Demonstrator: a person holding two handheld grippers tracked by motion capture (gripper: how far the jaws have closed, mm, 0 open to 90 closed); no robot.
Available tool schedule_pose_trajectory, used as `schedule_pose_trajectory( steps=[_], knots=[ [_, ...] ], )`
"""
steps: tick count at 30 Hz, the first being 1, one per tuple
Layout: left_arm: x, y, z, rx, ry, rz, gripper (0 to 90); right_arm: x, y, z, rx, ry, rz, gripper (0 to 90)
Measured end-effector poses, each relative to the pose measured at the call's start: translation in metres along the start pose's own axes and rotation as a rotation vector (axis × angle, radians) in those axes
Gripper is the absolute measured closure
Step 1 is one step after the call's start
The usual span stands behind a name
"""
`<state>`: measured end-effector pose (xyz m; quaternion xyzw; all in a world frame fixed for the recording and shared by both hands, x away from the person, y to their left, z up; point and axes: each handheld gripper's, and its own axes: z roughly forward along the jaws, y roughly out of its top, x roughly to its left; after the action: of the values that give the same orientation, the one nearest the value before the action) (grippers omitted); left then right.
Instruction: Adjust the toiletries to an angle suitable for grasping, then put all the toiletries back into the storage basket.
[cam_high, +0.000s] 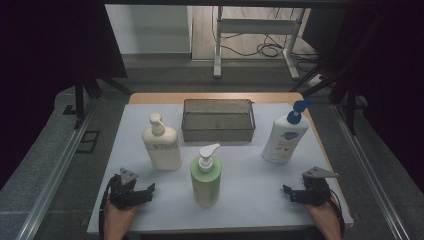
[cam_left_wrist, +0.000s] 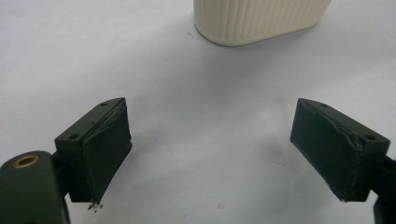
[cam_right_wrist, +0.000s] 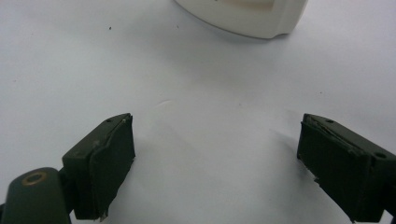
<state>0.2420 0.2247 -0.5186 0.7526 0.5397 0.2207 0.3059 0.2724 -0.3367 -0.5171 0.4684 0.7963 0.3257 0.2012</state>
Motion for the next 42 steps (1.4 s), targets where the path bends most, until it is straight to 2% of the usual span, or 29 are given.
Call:
schedule_pose_trajectory(
  steps=[10, 15, 21, 27, 40, 42],
  knots=[
    [0.0000, -0.0008, 0.0011, 0.000, 0.003, 0.016, 12.2, 0.0013, 0.0004, -0.0008, 0.002, 0.003, -0.008, 13.1],
    [-0.0008, -0.0009, 0.0040, 0.017, 0.003, 0.020, 12.3, 0.0020, 0.0006, -0.0014, -0.002, 0.007, -0.011, 13.2],
    [0.0035, -0.0011, 0.0053, 0.029, -0.027, -0.014, 12.3, 0.0021, 0.0008, -0.0022, -0.007, 0.014, -0.011, 13.2],
    [0.0040, -0.0011, 0.0053, 0.030, -0.031, -0.016, 12.1, 0.0026, 0.0011, -0.0016, -0.006, 0.020, -0.014, 13.3],
    [0.0041, -0.0013, 0.0055, 0.029, -0.032, -0.020, 12.1, 0.0029, 0.0039, -0.0028, -0.027, 0.041, -0.052, 13.7],
    [0.0042, -0.0013, 0.0055, 0.029, -0.032, -0.019, 12.1, 0.0026, 0.0051, -0.0034, -0.039, 0.047, -0.073, 13.7]
  ],
)
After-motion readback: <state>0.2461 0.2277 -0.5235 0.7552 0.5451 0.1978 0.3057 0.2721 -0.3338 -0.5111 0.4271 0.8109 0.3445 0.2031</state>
